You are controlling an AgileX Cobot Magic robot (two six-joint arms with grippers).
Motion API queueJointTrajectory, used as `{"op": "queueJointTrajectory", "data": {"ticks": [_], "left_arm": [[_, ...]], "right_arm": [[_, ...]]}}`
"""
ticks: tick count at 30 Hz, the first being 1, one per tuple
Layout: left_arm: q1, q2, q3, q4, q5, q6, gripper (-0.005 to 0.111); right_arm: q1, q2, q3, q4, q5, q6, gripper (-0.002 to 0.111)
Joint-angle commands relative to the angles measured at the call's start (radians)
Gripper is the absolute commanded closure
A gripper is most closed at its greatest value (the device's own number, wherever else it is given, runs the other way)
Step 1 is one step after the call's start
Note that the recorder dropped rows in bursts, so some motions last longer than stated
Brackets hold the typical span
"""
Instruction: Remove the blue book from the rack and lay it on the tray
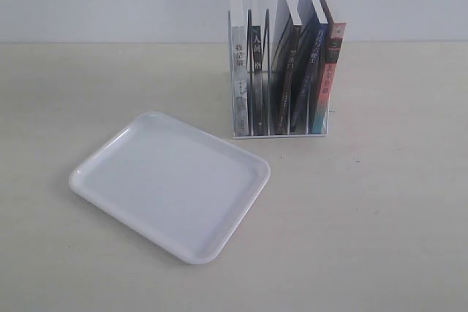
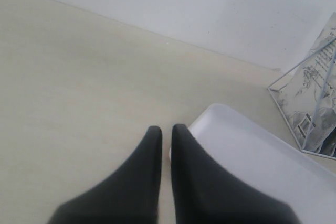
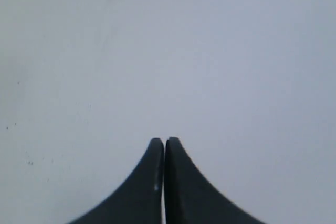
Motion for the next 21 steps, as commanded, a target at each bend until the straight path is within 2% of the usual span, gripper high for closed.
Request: {"op": "queueJointTrajectory", "data": {"ticks": [1, 4, 7, 10, 13, 18, 21], "left_arm": [[-0.003, -0.002, 0.004, -0.006, -0.013, 0.005, 0.101], [-0.003, -0.002, 0.004, -0.006, -0.013, 0.005, 0.101], [-0.003, -0.002, 0.004, -0.006, -0.013, 0.005, 0.101], [-0.003, -0.002, 0.004, -0.006, -0.013, 0.005, 0.101], [-0.003, -0.002, 0.004, -0.006, -0.013, 0.005, 0.101], [-0.003, -0.002, 0.004, -0.006, -0.013, 0.005, 0.101], [-0.003, -0.002, 0.004, -0.006, -0.013, 0.005, 0.101]], "right_arm": [[-0.005, -0.003, -0.001, 0.090, -0.082, -0.103, 0.108], [-0.005, -0.003, -0.061, 0.409, 0.018, -0.139, 0.108], [-0.005, -0.003, -0.160, 0.610, 0.113, -0.383, 0.108], [-0.005, 0.059, -0.284, 0.620, 0.282, -0.583, 0.108], [-0.005, 0.163, -0.414, 0.620, 0.546, -0.673, 0.108], [-0.005, 0.388, -0.539, 0.618, 0.886, -0.679, 0.108], [-0.005, 0.491, -0.543, 0.618, 0.920, -0.676, 0.108]]}}
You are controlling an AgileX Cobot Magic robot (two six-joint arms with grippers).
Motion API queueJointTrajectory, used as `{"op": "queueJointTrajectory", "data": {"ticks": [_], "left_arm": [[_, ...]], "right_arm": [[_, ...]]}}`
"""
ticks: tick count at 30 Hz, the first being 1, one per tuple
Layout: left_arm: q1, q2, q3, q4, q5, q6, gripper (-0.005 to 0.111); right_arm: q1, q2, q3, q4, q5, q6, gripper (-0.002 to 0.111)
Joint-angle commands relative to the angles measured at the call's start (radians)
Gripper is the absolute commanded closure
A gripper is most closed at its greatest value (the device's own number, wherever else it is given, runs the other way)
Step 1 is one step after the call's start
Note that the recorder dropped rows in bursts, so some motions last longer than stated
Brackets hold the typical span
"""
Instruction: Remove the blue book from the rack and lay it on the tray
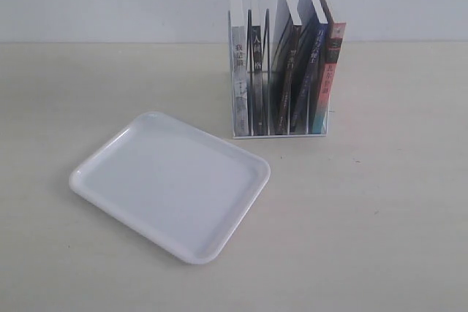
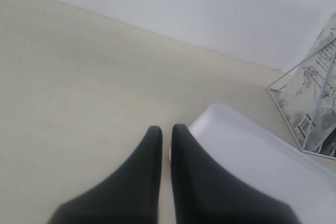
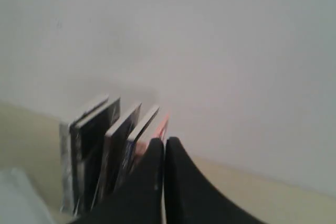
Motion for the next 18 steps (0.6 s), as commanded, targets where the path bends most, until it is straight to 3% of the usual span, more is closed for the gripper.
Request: {"op": "queueJointTrajectory", "data": {"ticks": [1, 9, 18], "left_arm": [[-0.003, -0.002, 0.004, -0.006, -0.013, 0.005, 0.101], [-0.003, -0.002, 0.004, -0.006, -0.013, 0.005, 0.101], [-0.003, -0.002, 0.004, -0.006, -0.013, 0.005, 0.101]], "right_arm": [[-0.005, 0.139, -0.016, -0.001, 0.104, -0.010, 0.108], [-0.005, 0.207, -0.016, 0.002, 0.056, -0.008, 0.108], [-0.005, 0.320, -0.019, 0.101, -0.177, 0.040, 0.108]]}}
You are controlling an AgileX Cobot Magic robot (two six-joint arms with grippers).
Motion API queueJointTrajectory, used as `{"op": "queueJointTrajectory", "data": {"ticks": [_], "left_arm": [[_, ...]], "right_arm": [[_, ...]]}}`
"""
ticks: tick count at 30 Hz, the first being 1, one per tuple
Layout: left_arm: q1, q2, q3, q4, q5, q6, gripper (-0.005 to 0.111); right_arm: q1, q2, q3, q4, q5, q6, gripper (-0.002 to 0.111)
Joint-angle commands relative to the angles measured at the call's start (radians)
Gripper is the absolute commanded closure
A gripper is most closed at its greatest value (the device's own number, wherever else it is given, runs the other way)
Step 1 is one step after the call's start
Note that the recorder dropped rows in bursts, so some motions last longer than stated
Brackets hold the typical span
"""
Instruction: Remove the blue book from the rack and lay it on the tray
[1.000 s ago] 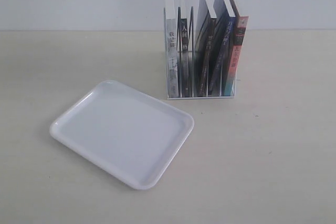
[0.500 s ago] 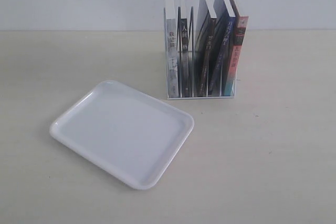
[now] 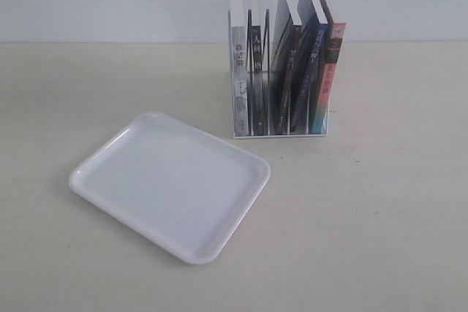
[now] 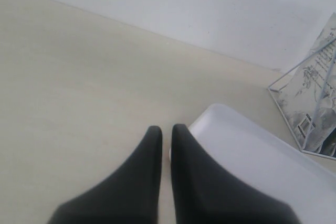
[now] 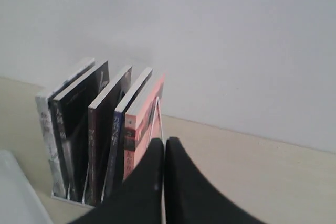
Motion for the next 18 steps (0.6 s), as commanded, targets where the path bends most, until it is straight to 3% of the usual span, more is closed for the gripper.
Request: {"op": "queueJointTrajectory", "data": {"ticks": [1, 7, 14, 18], "left_arm": [[-0.003, -0.002, 0.004, -0.006, -0.011, 0.005, 0.101], [-0.003, -0.002, 0.004, -0.006, -0.011, 0.005, 0.101], [-0.003, -0.002, 0.004, -0.006, -0.011, 0.005, 0.101], [-0.003, -0.002, 0.004, -0.006, -0.011, 0.005, 0.101]], "right_arm": [[-0.005, 0.120, -0.017, 0.096, -0.108, 0.023, 0.108], [-0.005, 0.423, -0.150, 0.098, -0.021, 0.023, 0.108], [-0.005, 0.677, -0.532, 0.096, 0.256, 0.052, 0.108], [-0.003, 0.785, -0.782, -0.039, 0.397, 0.218, 0.109]]}}
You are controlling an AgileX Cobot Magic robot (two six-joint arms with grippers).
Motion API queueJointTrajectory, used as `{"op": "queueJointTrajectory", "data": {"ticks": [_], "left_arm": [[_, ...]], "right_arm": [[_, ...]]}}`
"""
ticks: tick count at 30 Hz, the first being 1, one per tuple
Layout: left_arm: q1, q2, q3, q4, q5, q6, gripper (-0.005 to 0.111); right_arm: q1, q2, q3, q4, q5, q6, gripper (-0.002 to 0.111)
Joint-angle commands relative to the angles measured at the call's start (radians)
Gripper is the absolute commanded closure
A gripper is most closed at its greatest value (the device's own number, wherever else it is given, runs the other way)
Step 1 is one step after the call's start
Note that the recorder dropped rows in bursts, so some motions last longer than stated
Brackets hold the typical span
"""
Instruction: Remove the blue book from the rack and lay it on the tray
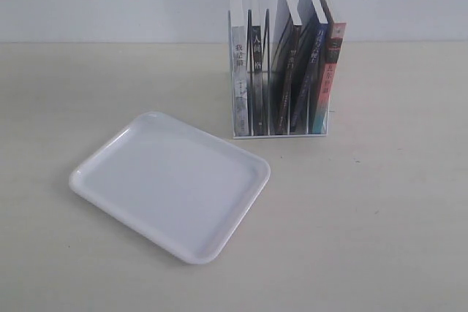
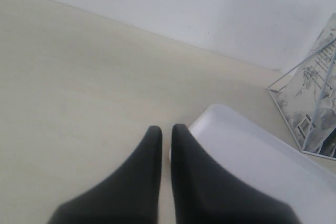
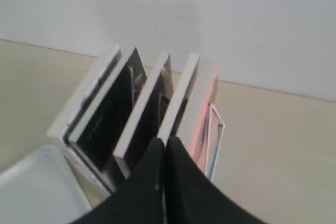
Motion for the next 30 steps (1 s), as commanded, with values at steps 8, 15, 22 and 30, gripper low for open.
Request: {"op": "queueJointTrajectory", "data": {"ticks": [8, 15, 22, 30], "left_arm": [[-0.003, -0.002, 0.004, -0.006, -0.011, 0.005, 0.101], [-0.003, -0.002, 0.004, -0.006, -0.011, 0.005, 0.101], [-0.003, -0.002, 0.004, -0.006, -0.011, 0.005, 0.101], [-0.003, -0.002, 0.004, -0.006, -0.011, 0.005, 0.101]], "right_arm": [[0.070, 0.334, -0.680, -0.628, 0.628, 0.558, 0.109], [0.093, 0.505, -0.853, -0.578, 0.742, 0.577, 0.108], [0.093, 0.593, -0.853, -0.577, 0.703, 0.577, 0.069], [0.093, 0.658, -0.853, -0.577, 0.674, 0.598, 0.067]]}}
